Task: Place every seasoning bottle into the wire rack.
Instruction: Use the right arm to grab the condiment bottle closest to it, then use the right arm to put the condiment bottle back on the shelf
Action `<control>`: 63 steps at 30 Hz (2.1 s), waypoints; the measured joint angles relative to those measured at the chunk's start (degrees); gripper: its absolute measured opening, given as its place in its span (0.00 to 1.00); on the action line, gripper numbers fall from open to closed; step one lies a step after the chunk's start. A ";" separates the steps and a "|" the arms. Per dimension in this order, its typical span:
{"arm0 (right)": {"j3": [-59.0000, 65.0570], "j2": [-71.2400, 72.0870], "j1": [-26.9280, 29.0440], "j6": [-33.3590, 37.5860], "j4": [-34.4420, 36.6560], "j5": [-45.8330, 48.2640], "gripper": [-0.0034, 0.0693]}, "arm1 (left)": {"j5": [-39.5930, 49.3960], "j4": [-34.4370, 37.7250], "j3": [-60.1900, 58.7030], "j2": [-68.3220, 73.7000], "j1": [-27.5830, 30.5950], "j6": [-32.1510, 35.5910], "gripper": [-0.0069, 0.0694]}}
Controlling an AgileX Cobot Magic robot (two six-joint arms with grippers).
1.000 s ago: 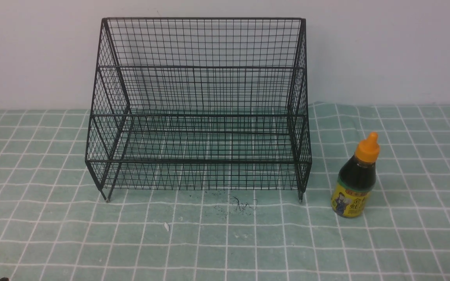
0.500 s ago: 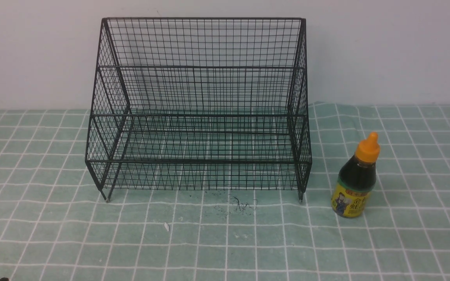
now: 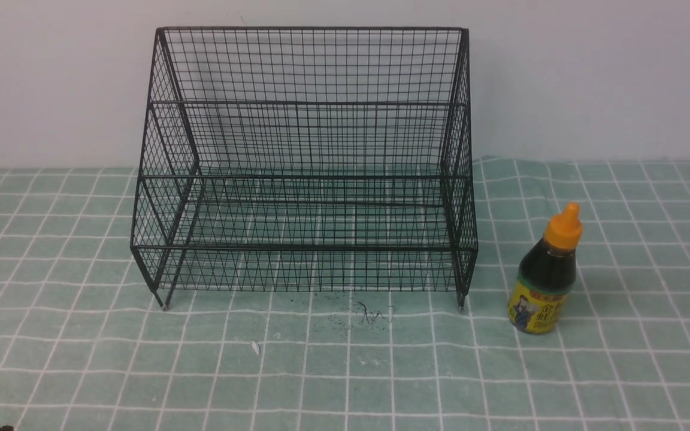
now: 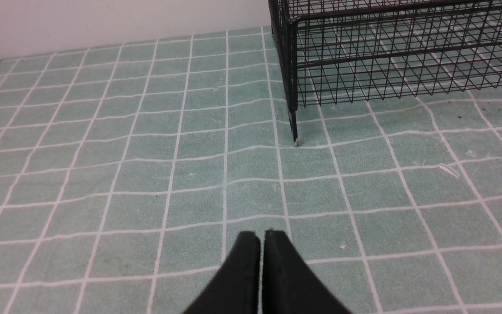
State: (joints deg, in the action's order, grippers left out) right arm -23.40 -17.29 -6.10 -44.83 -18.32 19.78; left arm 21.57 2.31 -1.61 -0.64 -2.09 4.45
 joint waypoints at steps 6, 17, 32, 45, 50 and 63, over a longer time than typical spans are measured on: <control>-22.58 -26.88 -12.38 17.19 5.47 33.44 0.03 | 0.00 0.00 0.00 0.00 0.00 0.00 0.08; -50.46 -63.40 -18.89 38.97 18.88 50.77 0.03 | 0.00 0.00 0.00 0.00 0.00 0.00 0.08; -64.01 -78.02 -7.43 41.51 20.50 51.28 0.35 | 0.00 0.00 0.00 0.00 0.00 0.00 0.08; -64.24 -83.98 -7.48 44.06 25.71 51.25 0.89 | 0.00 0.00 0.00 0.00 0.00 0.00 0.08; -63.75 -86.39 -7.48 44.83 25.71 51.03 0.72 | 0.00 0.00 0.00 0.00 0.00 0.00 0.08; -64.61 -76.43 -8.25 45.44 26.94 52.42 0.45 | 0.00 0.00 0.00 0.00 0.00 0.00 0.08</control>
State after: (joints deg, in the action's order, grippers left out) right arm -88.00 -93.72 -14.35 0.60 8.62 72.20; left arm 21.57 2.31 -1.61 -0.64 -2.09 4.45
